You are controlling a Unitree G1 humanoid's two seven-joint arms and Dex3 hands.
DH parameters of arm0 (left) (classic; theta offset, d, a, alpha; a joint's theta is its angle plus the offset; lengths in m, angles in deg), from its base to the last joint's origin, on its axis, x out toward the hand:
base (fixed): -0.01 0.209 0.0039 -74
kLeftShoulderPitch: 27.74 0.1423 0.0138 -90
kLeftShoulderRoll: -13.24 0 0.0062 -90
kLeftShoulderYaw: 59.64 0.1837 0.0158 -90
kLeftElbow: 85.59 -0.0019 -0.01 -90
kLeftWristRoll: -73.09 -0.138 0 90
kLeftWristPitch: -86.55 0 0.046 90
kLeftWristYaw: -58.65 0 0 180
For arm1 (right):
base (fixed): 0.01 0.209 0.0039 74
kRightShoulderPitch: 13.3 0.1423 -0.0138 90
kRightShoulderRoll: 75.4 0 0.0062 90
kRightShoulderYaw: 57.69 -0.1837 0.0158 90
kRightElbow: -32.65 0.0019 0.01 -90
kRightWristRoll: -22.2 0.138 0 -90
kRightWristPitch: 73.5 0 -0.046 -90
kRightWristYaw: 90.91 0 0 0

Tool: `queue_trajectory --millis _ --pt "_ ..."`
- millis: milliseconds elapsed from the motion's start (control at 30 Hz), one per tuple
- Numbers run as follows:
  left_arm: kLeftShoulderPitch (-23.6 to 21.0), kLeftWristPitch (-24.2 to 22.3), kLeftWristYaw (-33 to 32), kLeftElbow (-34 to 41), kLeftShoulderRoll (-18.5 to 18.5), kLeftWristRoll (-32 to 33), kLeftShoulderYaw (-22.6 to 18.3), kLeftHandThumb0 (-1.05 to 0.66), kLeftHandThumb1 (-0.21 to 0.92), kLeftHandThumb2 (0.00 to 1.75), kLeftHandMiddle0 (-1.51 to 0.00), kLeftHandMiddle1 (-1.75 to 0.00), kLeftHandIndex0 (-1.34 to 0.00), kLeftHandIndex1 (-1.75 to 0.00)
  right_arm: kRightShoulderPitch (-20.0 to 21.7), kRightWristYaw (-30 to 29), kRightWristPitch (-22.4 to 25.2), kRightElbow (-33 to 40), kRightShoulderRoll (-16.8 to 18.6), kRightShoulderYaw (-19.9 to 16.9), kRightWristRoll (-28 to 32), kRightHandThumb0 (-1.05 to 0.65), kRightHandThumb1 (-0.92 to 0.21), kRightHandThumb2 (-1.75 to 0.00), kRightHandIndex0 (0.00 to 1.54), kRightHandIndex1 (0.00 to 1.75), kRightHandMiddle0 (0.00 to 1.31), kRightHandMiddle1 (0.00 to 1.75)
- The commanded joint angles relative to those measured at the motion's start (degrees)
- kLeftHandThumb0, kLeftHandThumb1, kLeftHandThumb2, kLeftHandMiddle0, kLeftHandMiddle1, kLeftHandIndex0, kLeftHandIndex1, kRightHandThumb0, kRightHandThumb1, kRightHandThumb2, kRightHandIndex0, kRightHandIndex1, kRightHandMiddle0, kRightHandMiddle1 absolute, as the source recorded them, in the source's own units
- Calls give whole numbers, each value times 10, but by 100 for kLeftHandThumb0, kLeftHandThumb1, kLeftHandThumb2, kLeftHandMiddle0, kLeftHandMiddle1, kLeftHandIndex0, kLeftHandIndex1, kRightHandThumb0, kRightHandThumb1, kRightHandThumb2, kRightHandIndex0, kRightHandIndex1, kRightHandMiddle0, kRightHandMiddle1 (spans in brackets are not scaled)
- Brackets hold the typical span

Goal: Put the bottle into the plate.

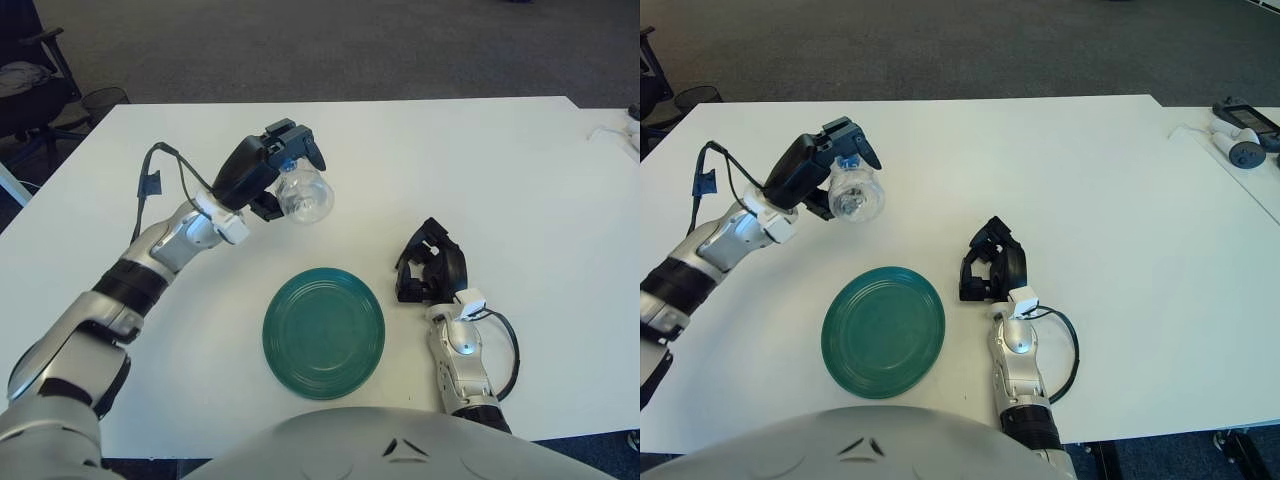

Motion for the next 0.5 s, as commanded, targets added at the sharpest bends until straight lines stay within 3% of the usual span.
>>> queue_trajectory --millis 0,167,267,467 --pt "27 -26 69 63 0 38 -27 0 -6 174 -87 -175 -70 -173 -42 8 28 -90 20 -9 24 0 6 -169 94 160 67 175" --pt "26 -24 142 88 19 73 -26 0 -6 175 -87 -175 -70 -174 -39 3 28 -94 22 -9 18 0 6 -169 93 161 67 175" --pt "48 -39 171 155 20 52 -28 0 -7 175 -87 -175 -70 -173 -37 4 21 -99 22 -8 16 0 6 -170 93 162 67 175" --pt "86 -54 236 208 14 64 -25 0 -6 174 -86 -175 -69 -174 -42 -14 20 -86 25 1 -5 0 8 -172 94 162 68 175"
